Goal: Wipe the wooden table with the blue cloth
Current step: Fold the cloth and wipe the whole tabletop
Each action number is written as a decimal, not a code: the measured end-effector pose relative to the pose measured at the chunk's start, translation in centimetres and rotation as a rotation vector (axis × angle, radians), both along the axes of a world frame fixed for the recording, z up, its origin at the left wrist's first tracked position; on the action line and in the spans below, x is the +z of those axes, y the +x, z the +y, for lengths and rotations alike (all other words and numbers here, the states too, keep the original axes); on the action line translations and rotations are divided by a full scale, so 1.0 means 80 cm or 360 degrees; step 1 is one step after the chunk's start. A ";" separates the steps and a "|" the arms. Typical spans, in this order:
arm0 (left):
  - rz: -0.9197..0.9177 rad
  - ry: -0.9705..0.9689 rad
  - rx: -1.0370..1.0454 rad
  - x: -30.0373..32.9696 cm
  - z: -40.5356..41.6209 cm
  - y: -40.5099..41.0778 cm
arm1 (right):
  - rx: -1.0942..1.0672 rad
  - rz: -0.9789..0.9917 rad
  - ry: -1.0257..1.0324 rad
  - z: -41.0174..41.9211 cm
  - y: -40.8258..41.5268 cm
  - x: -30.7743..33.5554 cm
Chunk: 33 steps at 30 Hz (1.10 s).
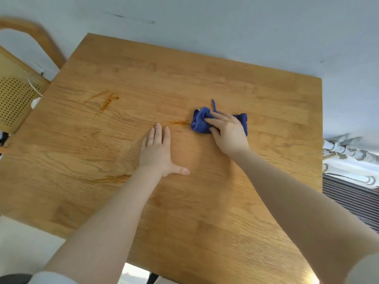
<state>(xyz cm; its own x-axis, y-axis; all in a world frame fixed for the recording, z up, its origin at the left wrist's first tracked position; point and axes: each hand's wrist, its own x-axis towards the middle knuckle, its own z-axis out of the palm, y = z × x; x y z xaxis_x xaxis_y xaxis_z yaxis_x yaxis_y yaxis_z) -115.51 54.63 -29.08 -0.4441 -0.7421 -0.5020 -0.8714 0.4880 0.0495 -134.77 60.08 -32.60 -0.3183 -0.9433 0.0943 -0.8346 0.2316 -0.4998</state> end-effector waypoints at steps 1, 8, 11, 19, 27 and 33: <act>-0.0003 0.0007 0.0001 0.000 0.000 0.001 | -0.0080 -0.0012 0.0038 -0.015 -0.009 0.001; -0.0006 0.0016 0.0019 0.004 -0.001 -0.001 | -0.0108 0.0102 0.0067 -0.024 -0.003 0.005; 0.0011 0.0007 0.0026 0.003 0.001 -0.001 | 0.0146 0.0054 0.0007 0.020 0.034 0.003; 0.0045 -0.0024 -0.0073 0.003 -0.009 0.004 | 0.0168 -0.0052 0.0027 -0.034 0.021 -0.001; 0.0265 0.0126 -0.0277 0.023 -0.060 0.043 | -0.0237 0.0137 0.0058 -0.066 0.058 -0.003; 0.0380 -0.0253 -0.0325 0.022 -0.114 0.057 | 0.0089 0.0101 0.0050 -0.002 0.130 -0.003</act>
<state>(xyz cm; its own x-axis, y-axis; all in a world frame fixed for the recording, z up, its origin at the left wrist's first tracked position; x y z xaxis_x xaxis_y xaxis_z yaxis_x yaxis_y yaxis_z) -110.93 45.49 -27.30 -0.6822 -0.6864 -0.2517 -0.7282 0.6689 0.1494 -124.41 59.94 -32.85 -0.2595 -0.9622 0.0824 -0.8763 0.1988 -0.4389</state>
